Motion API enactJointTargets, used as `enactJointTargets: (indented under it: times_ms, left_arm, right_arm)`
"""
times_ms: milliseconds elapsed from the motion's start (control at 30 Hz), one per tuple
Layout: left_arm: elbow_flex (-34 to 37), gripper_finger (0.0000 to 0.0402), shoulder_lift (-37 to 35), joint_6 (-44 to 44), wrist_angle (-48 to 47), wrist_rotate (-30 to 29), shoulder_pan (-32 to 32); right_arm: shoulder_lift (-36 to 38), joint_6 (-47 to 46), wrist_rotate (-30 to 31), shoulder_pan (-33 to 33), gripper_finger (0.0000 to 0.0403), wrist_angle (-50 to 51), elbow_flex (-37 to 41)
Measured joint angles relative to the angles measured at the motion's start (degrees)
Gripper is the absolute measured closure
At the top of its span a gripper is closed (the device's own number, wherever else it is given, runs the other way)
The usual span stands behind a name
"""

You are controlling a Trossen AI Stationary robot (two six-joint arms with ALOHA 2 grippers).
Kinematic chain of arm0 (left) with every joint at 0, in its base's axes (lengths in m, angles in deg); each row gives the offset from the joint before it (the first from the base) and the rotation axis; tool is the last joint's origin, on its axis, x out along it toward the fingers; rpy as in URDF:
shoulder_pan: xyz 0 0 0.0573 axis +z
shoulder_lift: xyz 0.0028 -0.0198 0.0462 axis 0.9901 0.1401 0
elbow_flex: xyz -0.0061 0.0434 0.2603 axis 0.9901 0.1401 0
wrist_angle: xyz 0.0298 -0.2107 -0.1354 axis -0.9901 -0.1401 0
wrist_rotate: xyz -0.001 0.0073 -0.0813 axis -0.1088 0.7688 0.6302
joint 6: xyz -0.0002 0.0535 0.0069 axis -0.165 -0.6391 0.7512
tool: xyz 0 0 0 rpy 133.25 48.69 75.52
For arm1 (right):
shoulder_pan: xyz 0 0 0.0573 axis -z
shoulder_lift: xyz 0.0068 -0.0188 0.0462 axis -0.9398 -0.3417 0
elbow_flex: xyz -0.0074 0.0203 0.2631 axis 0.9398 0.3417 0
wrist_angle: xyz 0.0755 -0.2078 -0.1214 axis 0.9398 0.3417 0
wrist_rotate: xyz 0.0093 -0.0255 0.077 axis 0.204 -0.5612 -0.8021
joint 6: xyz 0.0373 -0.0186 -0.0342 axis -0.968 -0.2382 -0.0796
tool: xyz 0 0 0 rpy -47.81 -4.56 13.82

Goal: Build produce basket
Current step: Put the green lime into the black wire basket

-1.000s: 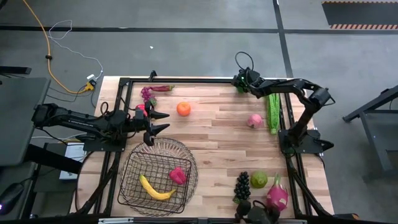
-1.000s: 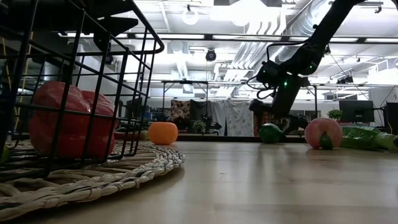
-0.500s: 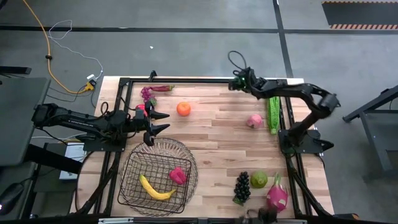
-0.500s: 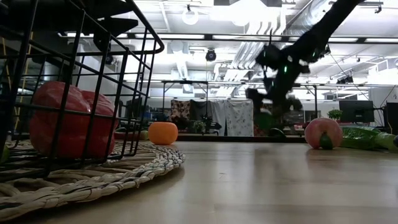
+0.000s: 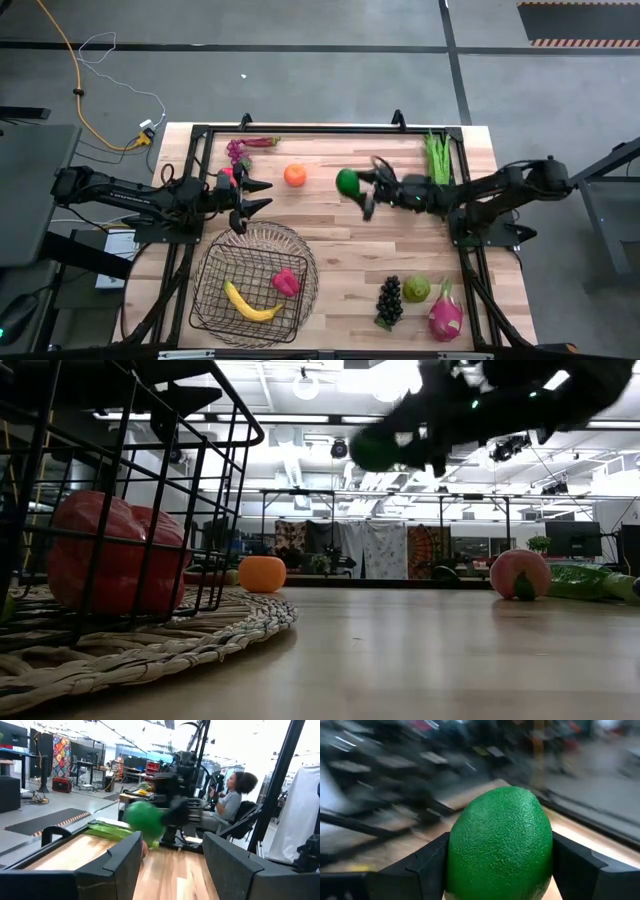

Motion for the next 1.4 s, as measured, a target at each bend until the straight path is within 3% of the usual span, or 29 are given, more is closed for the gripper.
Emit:
enactJointTargets:
  times_ms: [133,433,867,1167,1400]
  left_arm:
    - [0.0,0.0202,2.15,0.79,3.59,0.05,0.0]
    - [-0.04,0.0202,9.42,-2.82,8.57,1.29,0.0]
    - [-3.07,0.0199,14.55,-4.55,8.75,3.17,-0.2]
    - [-8.66,0.0145,24.66,-8.86,8.68,8.68,-2.24]
    - [-12.34,0.01,30.07,-11.27,8.58,8.87,-3.1]
  right_arm:
    - [-1.77,5.67,-2.65,-3.33,0.0131,-7.99,-0.88]
    - [-2.25,16.44,-4.83,-3.75,0.013,2.47,-8.71]
    - [-2.25,16.87,-5.9,-3.68,0.013,3.79,-8.75]
    - [-2.25,16.87,-7.32,-3.71,0.013,3.77,-8.75]
    - [-2.25,16.13,-9.01,-3.71,0.013,4.25,-8.75]
